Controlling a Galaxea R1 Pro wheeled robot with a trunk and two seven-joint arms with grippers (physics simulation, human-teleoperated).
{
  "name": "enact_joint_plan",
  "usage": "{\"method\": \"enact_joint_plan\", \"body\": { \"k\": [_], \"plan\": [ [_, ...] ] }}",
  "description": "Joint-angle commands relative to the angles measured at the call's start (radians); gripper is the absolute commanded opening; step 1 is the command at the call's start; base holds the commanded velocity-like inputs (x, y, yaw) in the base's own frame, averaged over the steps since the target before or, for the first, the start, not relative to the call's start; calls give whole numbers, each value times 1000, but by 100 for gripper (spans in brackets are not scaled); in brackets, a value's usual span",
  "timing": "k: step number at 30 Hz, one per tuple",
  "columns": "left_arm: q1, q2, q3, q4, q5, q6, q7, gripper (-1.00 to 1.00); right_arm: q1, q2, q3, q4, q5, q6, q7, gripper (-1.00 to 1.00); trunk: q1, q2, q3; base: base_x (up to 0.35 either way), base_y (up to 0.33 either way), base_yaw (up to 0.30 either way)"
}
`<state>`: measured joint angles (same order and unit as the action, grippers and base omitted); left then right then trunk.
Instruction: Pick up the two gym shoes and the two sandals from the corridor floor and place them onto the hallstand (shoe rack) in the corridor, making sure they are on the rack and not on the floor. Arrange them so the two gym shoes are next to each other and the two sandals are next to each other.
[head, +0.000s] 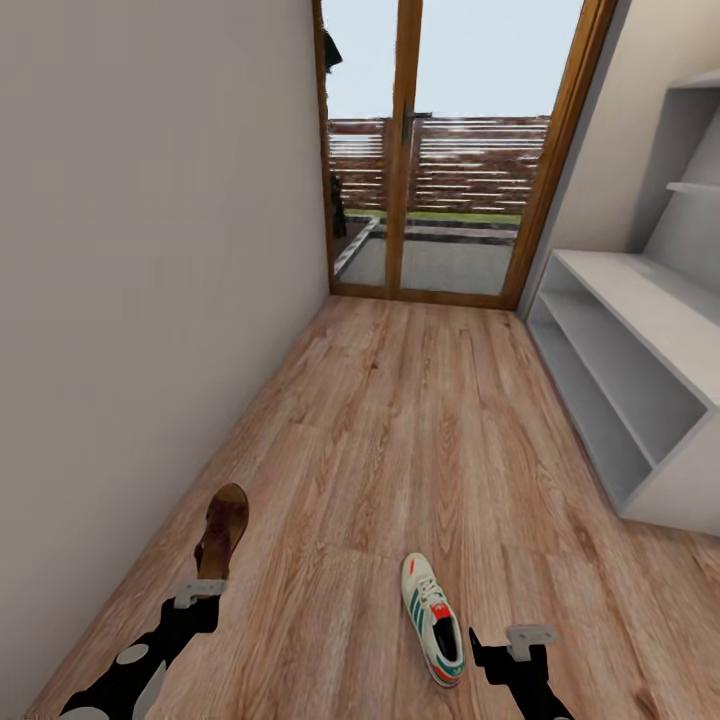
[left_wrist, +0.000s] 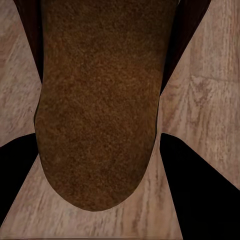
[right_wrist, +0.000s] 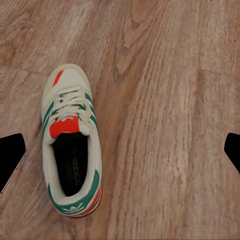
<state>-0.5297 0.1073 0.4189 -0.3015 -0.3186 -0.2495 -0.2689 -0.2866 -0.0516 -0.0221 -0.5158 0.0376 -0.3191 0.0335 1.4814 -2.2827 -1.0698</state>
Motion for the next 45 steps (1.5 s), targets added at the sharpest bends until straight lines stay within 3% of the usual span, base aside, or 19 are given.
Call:
{"method": "enact_joint_plan", "body": {
  "k": [1, 16, 24, 32, 33, 37, 40, 45],
  "plan": [
    [-1, 0, 8, 1, -9, -4, -6, -100, 0, 0, -2, 0, 4, -3, 3, 100, 0, 0, -1, 1, 0, 211],
    [-1, 1, 5, -1, -9, -6, -7, -100, 0, 1, -2, 0, 3, -3, 3, 100, 0, 0, -6, 0, 0, 139],
    [-5, -1, 6, -6, -8, -7, -9, -100, 0, 1, -2, 0, 4, -3, 3, 100, 30, -56, -36, 0, 0, 2],
    [-78, -12, 7, -67, -6, 41, -73, -100, 0, 2, -3, 0, 4, -2, 3, 100, 61, -112, -73, 0, 0, 2],
    [-94, -17, 7, -84, -6, 80, -86, -100, 0, 2, -3, 0, 4, -3, 3, 100, 65, -119, -78, 0, 0, 44],
    [-111, -44, 5, -98, -7, 133, -99, -100, 0, 2, -2, 0, 4, -2, 3, 100, 80, -147, -97, 0, 0, 72],
    [-115, -61, 4, -100, -10, 146, -101, -100, 0, 3, -2, 1, 4, -2, 3, 100, 92, -168, -111, 0, 0, 94],
    [-113, -67, 1, -102, -10, 151, -103, -100, 0, 3, -3, 1, 4, -2, 4, 100, 111, -203, -134, 0, 0, 104]
  ]
}}
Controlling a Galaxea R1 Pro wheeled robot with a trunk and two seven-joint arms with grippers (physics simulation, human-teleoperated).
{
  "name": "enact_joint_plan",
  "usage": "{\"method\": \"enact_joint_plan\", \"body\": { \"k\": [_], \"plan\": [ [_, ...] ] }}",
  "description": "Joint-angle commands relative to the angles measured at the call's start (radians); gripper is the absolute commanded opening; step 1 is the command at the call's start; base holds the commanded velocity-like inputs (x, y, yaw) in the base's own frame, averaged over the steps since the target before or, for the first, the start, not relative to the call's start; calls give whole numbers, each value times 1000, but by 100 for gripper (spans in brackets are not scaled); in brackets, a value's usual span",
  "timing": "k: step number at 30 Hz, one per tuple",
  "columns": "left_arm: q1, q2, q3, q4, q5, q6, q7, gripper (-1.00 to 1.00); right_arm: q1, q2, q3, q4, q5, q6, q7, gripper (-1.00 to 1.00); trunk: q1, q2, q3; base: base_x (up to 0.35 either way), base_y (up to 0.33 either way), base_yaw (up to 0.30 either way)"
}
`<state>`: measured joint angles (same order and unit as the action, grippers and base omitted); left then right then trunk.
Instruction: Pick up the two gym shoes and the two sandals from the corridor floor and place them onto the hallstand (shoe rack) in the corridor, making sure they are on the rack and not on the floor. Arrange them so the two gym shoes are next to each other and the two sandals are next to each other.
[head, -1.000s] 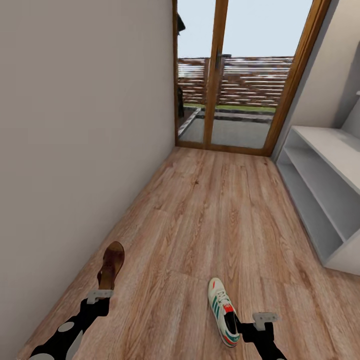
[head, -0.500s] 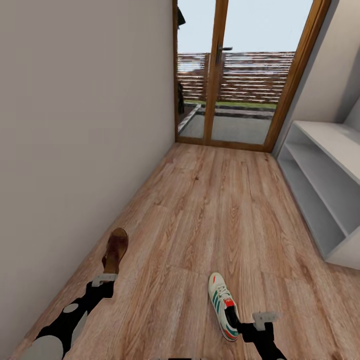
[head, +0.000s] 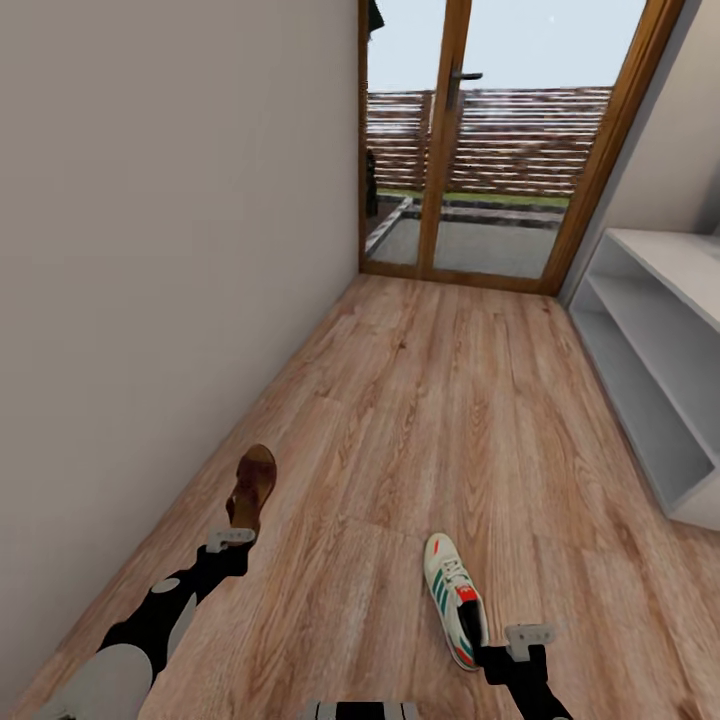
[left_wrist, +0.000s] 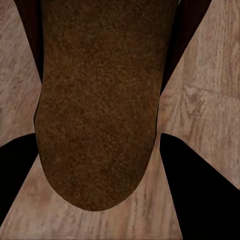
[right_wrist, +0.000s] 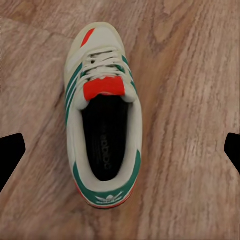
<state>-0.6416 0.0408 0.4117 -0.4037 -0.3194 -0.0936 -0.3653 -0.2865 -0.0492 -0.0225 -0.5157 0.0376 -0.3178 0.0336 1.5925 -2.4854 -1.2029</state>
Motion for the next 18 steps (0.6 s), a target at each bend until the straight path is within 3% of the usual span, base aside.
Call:
{"method": "enact_joint_plan", "body": {
  "k": [1, 11, 18],
  "plan": [
    [-1, -1, 5, 0, -9, -3, -6, -100, 0, 0, -2, 1, 4, -3, 3, 100, 4, -8, -5, 0, 0, 120],
    [2, -2, -6, 0, -9, -4, -6, -100, 0, -1, -2, 2, 4, -4, 4, 100, 12, -17, -57, 0, 0, 151],
    [5, -2, -26, -1, -9, -8, -7, -100, 0, -1, -2, 2, 4, -4, 4, 100, 12, -17, -67, 0, 0, 152]
  ]
}}
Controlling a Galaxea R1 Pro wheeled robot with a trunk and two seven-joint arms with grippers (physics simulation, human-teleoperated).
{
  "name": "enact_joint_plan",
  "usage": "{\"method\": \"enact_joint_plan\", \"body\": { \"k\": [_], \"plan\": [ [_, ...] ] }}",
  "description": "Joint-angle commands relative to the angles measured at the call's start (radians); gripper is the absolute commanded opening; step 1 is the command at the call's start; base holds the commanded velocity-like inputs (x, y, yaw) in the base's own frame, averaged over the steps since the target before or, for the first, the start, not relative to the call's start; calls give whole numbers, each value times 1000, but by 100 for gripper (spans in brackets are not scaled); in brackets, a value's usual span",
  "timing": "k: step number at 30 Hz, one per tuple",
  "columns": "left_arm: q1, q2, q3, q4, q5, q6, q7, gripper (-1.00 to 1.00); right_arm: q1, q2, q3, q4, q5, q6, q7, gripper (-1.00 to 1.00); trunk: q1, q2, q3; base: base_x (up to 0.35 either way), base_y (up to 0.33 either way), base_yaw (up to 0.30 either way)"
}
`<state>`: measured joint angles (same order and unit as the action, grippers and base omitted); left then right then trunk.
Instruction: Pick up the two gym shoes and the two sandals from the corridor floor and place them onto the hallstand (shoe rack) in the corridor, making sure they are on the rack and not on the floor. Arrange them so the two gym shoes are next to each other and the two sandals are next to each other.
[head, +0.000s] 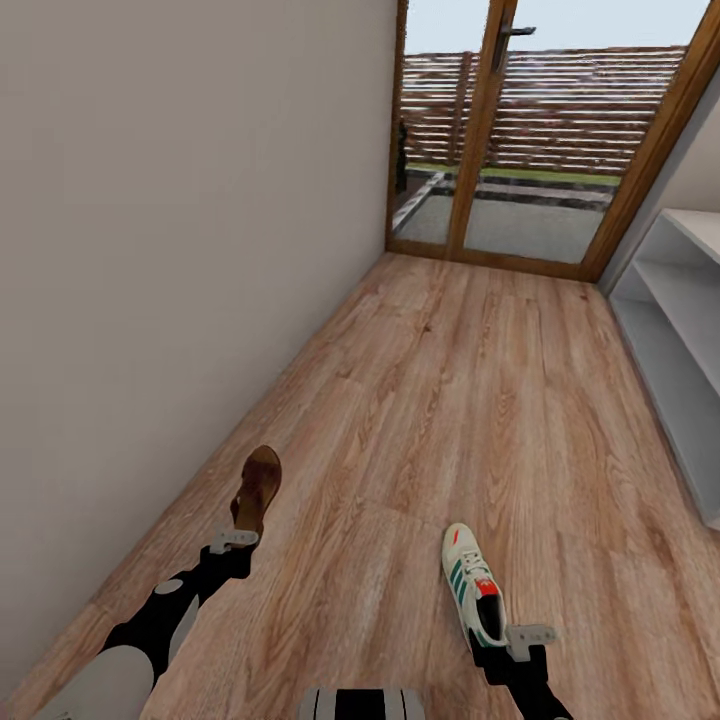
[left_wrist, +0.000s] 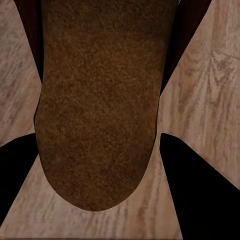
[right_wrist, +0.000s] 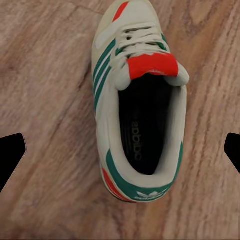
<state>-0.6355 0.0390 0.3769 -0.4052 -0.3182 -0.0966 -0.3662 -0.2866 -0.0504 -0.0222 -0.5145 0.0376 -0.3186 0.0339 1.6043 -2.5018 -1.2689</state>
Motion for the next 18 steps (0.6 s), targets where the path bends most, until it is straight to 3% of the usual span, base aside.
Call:
{"method": "enact_joint_plan", "body": {
  "k": [1, 5, 7, 12, 18],
  "plan": [
    [-1, -1, 7, 1, -10, -5, -6, -100, 0, 0, -3, 0, 4, -3, 3, 100, 0, 0, -2, 0, 0, 123],
    [-1, -1, 2, -11, -10, -6, -4, -100, 0, 0, -4, 0, 4, -3, 4, 100, 0, 0, -8, 0, 0, 81],
    [3, -1, 1, -79, -7, 3, -7, -100, 0, 0, -4, 0, 4, -2, 4, 100, 0, 0, -11, 0, 0, 21],
    [7, -2, 2, -149, -5, 16, -63, -100, 0, 0, -4, 0, 3, -3, 4, 100, 0, 0, -19, 19, 0, 4],
    [7, -2, 2, -160, -5, 35, -88, -100, 0, 0, -4, -1, 2, -3, 4, 100, 0, 0, -21, 251, 0, -2]
  ]
}}
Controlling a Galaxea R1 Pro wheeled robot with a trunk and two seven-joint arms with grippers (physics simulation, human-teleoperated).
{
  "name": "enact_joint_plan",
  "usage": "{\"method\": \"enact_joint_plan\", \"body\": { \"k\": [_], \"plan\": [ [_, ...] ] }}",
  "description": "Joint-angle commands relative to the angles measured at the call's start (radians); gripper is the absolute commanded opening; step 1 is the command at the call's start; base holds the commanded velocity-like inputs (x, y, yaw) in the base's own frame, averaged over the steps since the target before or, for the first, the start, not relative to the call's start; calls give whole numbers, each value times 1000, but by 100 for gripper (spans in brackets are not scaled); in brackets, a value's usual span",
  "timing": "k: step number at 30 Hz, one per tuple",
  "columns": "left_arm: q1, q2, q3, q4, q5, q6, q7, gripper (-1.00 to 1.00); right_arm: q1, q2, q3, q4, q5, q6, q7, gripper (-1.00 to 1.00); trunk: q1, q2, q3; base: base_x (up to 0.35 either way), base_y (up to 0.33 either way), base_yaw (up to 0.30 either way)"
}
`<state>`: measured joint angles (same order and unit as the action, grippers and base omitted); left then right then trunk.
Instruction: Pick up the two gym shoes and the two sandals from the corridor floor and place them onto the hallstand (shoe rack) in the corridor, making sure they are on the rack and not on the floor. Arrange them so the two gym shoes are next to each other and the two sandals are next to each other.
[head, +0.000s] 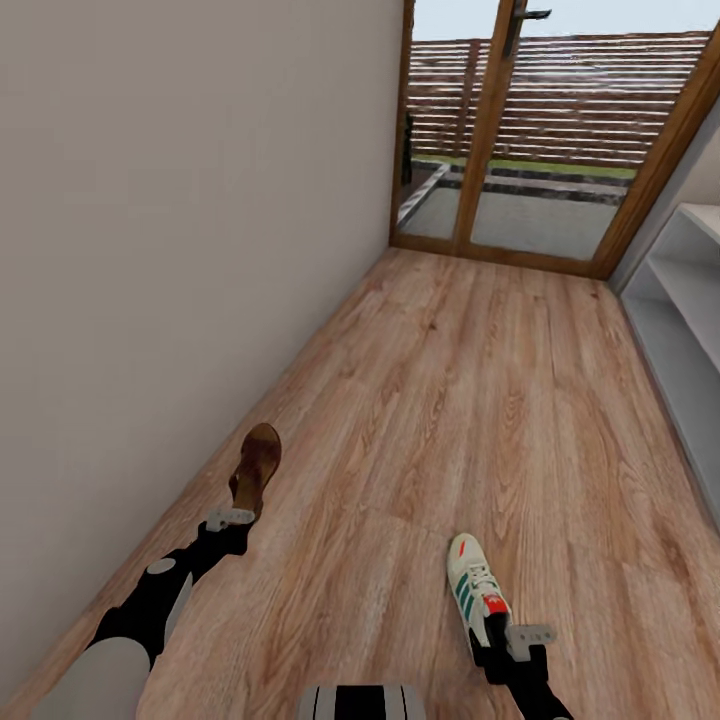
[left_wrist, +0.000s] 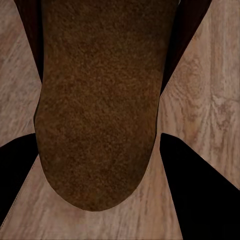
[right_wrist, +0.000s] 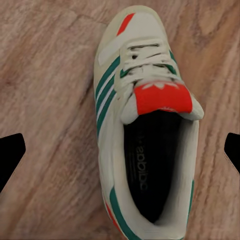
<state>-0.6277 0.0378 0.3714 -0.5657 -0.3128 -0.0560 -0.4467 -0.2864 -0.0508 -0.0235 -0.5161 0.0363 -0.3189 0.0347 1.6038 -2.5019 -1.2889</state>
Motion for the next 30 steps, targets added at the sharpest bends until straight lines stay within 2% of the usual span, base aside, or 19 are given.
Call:
{"method": "enact_joint_plan", "body": {
  "k": [1, 9, 20, 22, 25, 30],
  "plan": [
    [-1, -1, 7, 0, -10, -5, -7, -100, 0, 0, -3, 1, 4, -3, 4, 100, 0, 0, -1, 180, 0, -35],
    [-1, -1, 6, 0, -11, -4, -10, -100, 0, 0, -3, 1, 4, -3, 3, 100, 0, 0, -3, 47, 0, -133],
    [-1, -1, 6, 0, -11, -5, -10, -100, 0, -3, -3, 1, 5, -3, 2, 100, 0, 0, -3, 3, 0, -18],
    [10, -7, 11, 11, -15, -12, -12, -100, 3, 5, -1, 12, 11, -7, -6, 100, 0, 0, -3, 0, 0, 0],
    [28, -8, 3, 30, -23, -2, -13, -100, 3, 5, -2, 29, 11, -3, -5, 100, 0, 0, -3, 0, 0, 0],
    [33, -13, -20, 4, -33, 26, -19, -100, 3, 8, -4, 29, 10, 8, 0, 100, 0, 0, -3, 0, 0, 0]
  ]
}}
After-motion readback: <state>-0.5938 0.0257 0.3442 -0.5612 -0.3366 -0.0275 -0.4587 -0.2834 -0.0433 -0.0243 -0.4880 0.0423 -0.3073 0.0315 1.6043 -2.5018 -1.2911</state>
